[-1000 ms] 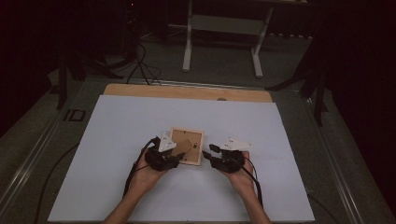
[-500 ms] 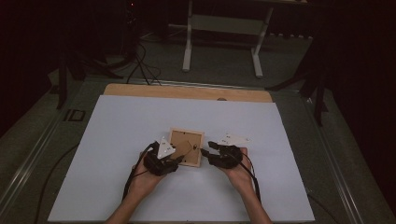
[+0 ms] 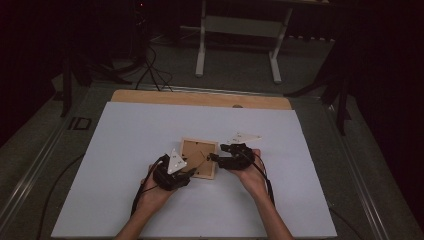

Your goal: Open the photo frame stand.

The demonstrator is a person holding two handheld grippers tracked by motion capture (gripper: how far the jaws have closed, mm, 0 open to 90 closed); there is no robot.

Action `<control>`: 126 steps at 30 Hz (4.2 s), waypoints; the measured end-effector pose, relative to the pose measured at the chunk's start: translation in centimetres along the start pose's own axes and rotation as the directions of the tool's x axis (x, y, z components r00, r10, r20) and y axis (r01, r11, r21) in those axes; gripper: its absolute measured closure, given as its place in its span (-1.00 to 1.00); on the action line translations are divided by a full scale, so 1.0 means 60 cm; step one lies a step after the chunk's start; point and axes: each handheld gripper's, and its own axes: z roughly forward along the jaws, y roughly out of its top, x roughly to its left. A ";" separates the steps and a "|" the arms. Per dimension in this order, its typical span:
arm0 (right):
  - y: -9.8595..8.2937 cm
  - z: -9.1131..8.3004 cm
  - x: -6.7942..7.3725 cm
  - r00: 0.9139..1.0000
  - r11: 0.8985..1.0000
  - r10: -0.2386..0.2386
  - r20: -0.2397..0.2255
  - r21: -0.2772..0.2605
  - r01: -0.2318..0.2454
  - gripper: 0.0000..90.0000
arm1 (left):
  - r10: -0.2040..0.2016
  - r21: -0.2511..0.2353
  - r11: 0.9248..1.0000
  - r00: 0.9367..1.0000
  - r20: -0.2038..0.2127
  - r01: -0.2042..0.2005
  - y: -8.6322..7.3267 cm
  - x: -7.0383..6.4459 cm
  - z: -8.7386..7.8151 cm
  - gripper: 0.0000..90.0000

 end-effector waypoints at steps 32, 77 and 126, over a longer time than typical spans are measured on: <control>0.013 0.030 -0.014 0.993 0.997 0.066 -0.102 0.054 -0.061 -0.12 | -0.072 0.009 0.997 0.990 0.120 0.071 -0.005 0.014 -0.003 0.16; 0.038 -0.011 0.005 0.997 0.997 -0.070 -0.010 -0.031 0.070 0.27 | -0.027 0.080 0.997 0.998 0.056 0.022 0.013 0.009 0.025 0.39; -0.009 -0.040 0.045 0.991 0.993 -0.105 -0.082 -0.061 0.100 0.17 | -0.067 0.067 0.996 0.988 0.141 0.058 -0.003 0.018 0.004 0.75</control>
